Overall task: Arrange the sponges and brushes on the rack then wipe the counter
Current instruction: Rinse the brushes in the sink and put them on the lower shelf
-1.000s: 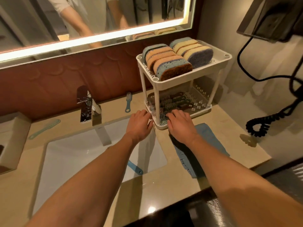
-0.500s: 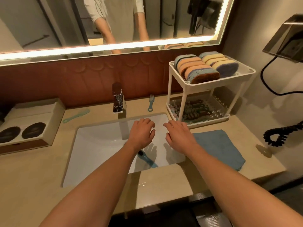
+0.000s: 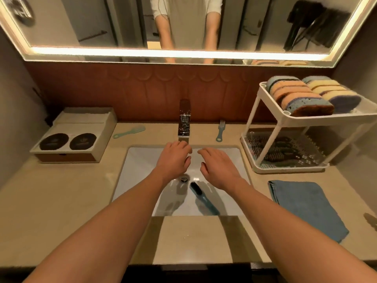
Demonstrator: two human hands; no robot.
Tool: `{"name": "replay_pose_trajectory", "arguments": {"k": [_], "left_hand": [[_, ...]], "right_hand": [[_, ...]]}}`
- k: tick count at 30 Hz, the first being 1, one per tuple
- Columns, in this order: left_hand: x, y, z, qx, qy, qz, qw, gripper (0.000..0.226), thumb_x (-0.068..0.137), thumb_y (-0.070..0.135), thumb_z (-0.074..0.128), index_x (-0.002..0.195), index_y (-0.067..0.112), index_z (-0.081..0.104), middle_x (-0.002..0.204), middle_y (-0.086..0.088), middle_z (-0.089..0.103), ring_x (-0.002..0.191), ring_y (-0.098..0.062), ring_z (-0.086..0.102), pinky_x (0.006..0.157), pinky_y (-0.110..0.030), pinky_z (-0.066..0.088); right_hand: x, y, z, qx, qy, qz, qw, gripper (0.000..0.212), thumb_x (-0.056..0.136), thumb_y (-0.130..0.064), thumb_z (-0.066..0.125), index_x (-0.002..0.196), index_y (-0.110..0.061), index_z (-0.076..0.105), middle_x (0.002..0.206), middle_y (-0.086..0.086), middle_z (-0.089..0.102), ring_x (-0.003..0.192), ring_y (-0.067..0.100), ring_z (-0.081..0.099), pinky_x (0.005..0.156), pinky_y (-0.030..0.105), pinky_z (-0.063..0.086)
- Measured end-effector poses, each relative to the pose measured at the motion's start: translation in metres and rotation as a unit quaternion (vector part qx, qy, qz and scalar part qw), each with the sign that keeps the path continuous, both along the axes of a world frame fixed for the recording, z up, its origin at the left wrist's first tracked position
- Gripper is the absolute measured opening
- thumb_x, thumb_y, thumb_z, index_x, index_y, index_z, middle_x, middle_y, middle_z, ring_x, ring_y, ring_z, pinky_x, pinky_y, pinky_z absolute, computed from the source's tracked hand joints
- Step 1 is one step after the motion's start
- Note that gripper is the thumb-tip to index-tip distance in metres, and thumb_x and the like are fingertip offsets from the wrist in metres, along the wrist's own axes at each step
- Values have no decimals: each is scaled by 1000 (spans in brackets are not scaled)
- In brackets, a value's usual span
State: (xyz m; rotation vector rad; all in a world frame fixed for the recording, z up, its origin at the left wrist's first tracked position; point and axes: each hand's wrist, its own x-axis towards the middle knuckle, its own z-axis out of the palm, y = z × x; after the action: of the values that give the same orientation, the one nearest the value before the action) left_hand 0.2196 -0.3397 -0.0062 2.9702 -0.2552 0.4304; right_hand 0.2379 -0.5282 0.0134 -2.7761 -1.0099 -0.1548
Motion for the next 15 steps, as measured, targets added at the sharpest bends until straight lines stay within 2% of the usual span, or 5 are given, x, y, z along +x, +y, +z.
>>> {"name": "replay_pose_trajectory", "arguments": {"k": [8,13,15], "left_hand": [[-4,85,-2,11,9,80,997,25,101,34,51,122,24,60,125,5,59,116,-19,50,101,-36,38],[6,124,-11,1,22,106,994,24,100,32,50,121,23,60,122,5,59,115,-18,51,100,-36,38],[14,138,-15,-8,27,118,993,24,100,30,51,122,23,60,123,6,59,117,-18,51,101,-36,38]], "right_hand": [[16,77,-10,3,32,70,997,50,100,-23,46,149,-14,41,150,6,46,133,24,45,111,36,37],[32,121,-22,8,44,96,994,45,98,-21,47,142,-15,45,135,4,52,115,25,54,94,38,47],[39,137,-27,9,49,98,994,43,97,-22,47,140,-15,46,131,4,53,113,25,54,92,39,49]]}}
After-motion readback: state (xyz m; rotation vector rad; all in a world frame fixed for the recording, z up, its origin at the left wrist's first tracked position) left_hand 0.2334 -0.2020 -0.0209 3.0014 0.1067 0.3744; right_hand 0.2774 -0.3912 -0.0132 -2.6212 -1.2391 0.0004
